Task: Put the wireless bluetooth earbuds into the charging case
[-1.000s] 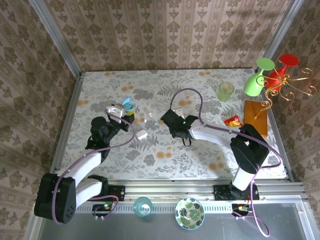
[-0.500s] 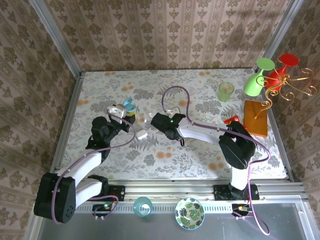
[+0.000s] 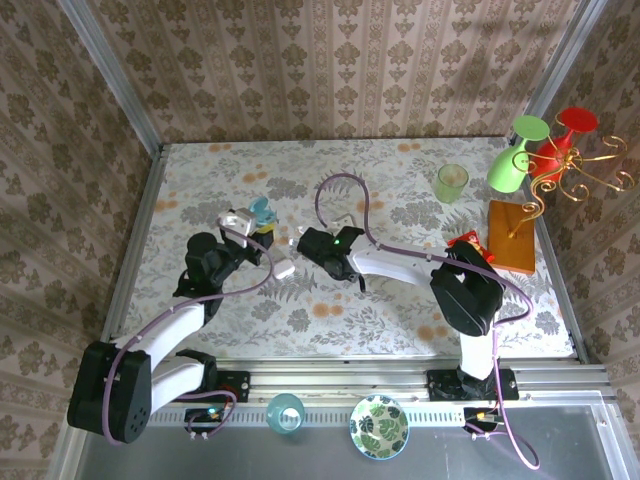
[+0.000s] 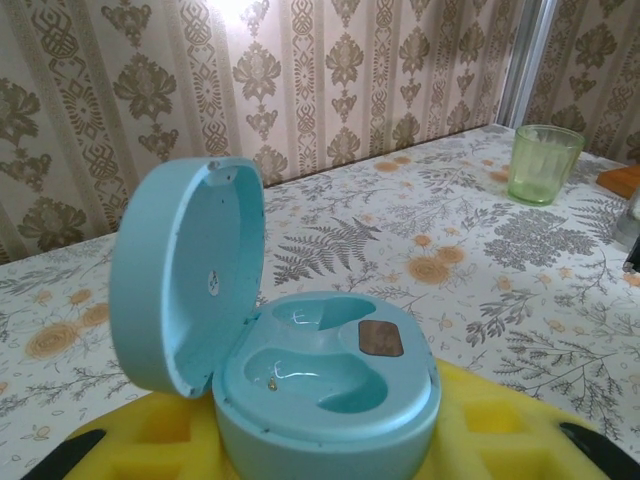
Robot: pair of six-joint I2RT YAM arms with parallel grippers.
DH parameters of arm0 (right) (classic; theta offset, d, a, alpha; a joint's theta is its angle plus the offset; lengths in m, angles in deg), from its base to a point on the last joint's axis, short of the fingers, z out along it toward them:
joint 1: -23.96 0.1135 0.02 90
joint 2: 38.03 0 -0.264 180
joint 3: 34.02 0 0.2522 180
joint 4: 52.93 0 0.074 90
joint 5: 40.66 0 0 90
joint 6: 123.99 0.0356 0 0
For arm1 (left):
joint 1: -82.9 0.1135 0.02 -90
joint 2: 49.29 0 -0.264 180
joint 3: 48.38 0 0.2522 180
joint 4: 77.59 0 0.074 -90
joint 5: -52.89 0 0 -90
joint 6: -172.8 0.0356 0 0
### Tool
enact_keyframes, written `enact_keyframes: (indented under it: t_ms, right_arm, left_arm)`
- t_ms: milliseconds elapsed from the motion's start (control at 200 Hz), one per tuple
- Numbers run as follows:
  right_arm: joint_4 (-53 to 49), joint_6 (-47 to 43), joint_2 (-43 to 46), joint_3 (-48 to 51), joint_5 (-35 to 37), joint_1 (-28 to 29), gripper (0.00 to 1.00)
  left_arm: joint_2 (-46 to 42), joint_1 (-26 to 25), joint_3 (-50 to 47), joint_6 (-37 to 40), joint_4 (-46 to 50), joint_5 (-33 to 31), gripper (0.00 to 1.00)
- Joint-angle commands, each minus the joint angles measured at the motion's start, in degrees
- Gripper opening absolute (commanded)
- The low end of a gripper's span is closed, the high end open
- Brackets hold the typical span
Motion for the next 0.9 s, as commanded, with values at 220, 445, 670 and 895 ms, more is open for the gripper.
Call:
enact_keyframes:
  t_ms: [220,445,670,895]
  right_arm:
    - [18.61,-14.74,15.35,10.96,-9.88,0.32,0.16]
    - [30.04,-25.30,26.58,17.19,-21.12,0.56,0.16]
    - [40.38,-34.03,37.60,23.68,-31.08,1.81,0.15]
    - [47.25,-35.56,41.73,26.17,-39.83,1.66,0.13]
  left_arm:
    - [0.56,-1.50,3.97,5.79,4.02,12.21,0.23]
    - [2.51,-4.94,5.61,7.83,5.23,20.58,0.23]
    - [4.19,-6.50,6.75,6.90,3.89,24.04,0.23]
    - [5.85,-7.39,8.48,4.90,3.47,33.47,0.23]
